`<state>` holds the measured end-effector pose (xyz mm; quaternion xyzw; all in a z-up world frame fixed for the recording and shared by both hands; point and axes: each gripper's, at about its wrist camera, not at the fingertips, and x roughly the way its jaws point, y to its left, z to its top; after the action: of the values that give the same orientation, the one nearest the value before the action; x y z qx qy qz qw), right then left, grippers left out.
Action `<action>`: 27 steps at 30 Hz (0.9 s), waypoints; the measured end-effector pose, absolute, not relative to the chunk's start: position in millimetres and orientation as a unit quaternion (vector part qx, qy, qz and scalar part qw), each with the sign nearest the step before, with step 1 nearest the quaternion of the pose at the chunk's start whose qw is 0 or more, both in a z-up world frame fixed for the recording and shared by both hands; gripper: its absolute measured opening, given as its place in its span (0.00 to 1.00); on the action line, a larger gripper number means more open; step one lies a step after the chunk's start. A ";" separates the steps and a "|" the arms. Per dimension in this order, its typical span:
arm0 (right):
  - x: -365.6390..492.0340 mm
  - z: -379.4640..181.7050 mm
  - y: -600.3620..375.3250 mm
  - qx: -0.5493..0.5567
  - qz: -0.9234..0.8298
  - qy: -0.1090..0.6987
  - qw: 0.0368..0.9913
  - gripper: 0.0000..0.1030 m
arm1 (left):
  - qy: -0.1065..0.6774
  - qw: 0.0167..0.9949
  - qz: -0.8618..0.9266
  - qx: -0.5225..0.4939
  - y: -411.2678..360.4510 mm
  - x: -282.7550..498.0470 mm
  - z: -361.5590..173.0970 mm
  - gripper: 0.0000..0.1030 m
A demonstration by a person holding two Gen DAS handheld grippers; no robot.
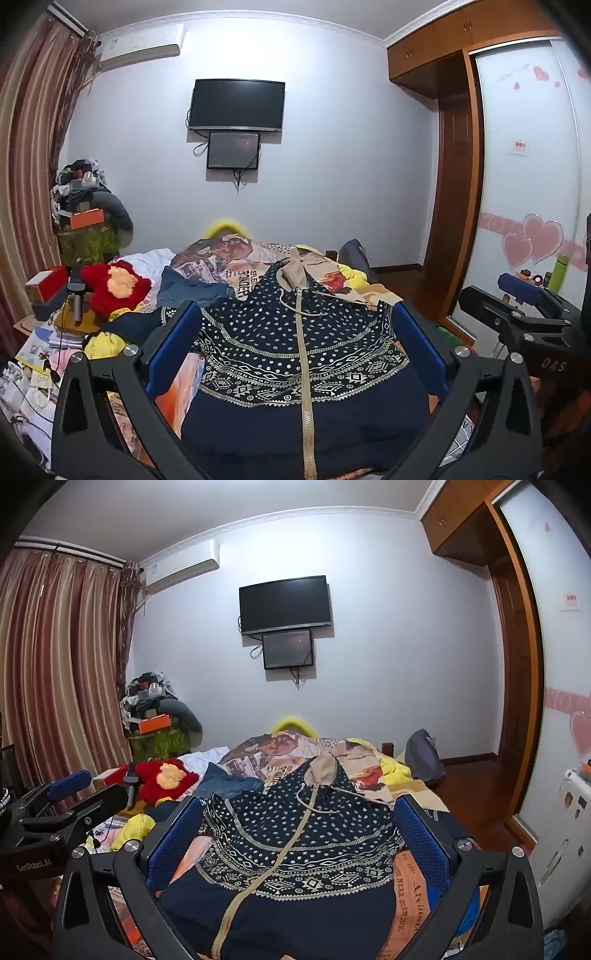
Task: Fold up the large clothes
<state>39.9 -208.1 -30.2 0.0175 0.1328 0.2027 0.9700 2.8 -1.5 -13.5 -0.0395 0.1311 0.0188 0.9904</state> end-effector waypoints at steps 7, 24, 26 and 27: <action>45.7 -29.1 -208.4 0.022 0.201 0.143 0.969 1.00 | 0.135 0.990 0.021 -0.036 -0.6 5.4 -14.2 1.00; 47.7 -29.3 -206.8 0.021 0.201 0.146 0.968 1.00 | 0.136 0.990 0.023 -0.038 1.8 7.1 -18.3 1.00; 47.7 -29.0 -206.7 0.021 0.201 0.145 0.968 1.00 | 0.137 0.990 0.023 -0.037 1.2 7.8 -17.6 1.00; 47.7 -29.0 -206.6 0.021 0.201 0.145 0.969 1.00 | 0.137 0.990 0.023 -0.037 1.1 7.9 -17.4 1.00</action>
<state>47.7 -206.6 -29.0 0.0208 0.1450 0.2013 0.9685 7.9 1.1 -17.4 -0.0371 0.1369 0.0231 0.9896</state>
